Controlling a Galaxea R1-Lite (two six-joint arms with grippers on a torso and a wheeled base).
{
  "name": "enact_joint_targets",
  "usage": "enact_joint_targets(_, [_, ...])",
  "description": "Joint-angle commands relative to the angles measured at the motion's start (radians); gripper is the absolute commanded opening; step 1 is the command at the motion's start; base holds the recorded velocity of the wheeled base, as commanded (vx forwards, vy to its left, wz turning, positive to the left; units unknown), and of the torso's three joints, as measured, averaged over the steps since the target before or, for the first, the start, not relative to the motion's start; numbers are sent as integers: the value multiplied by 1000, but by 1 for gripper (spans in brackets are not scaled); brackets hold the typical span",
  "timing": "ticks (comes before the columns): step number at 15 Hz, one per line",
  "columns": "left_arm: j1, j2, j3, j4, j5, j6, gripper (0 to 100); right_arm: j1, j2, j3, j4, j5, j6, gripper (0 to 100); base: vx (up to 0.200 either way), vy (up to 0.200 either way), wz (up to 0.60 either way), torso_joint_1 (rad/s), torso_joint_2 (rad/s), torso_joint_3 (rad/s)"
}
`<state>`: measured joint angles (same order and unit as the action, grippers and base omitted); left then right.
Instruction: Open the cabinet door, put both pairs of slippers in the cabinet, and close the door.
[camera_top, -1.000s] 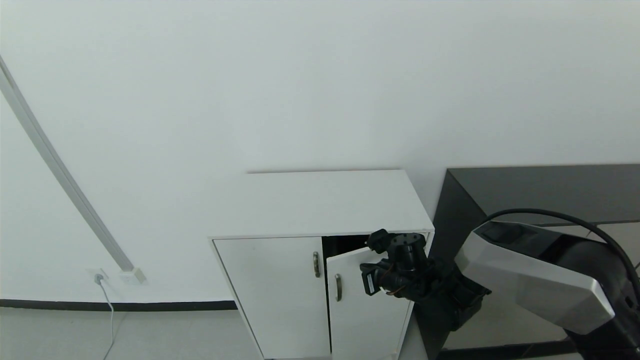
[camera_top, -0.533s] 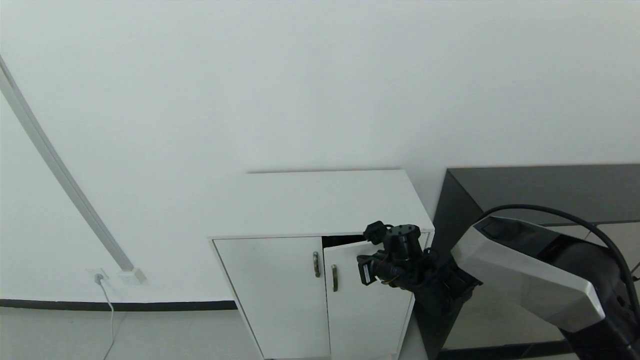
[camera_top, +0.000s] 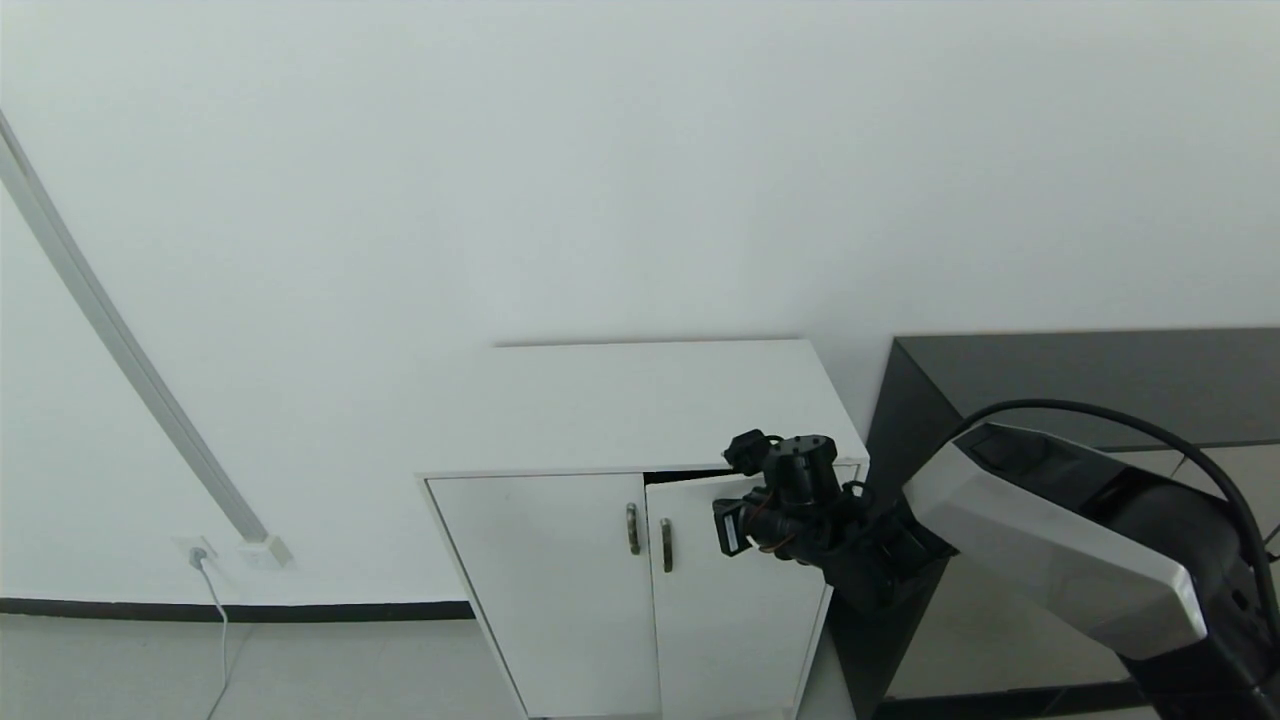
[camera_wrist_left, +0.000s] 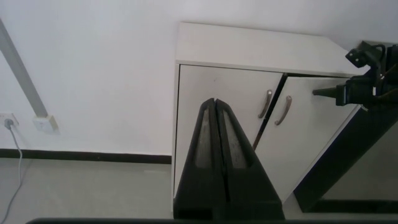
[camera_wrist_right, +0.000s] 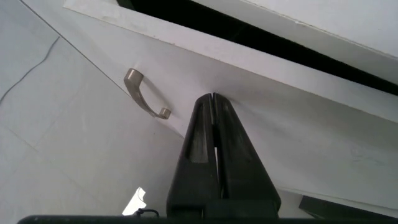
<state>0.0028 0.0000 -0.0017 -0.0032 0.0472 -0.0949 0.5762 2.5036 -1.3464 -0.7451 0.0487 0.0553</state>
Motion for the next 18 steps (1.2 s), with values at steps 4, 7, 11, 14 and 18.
enact_joint_targets(4, [0, 0, 0, -1, 0, -2, 0, -13, 12, -56, 41, 0, -2, 0, 0, 0, 0, 0, 0, 0])
enact_joint_targets(7, [0, 0, 0, -1, 0, -2, 0, -19, 21, -73, 47, 0, -2, 0, 0, 0, 0, 0, 0, 0])
enact_joint_targets(11, [0, 0, 0, 0, 0, -2, 0, -21, 24, -80, 49, 0, -2, 0, 0, 0, 0, 0, 0, 0])
enact_joint_targets(14, [0, 0, 0, 0, 0, -2, 0, -25, 40, -103, 56, 0, -2, 0, 0, 0, 0, 0, 0, 0])
enact_joint_targets(18, [0, 0, 0, 0, 0, -2, 0, -29, 41, -105, 58, 0, -2, 0, 0, 0, 0, 0, 0, 0])
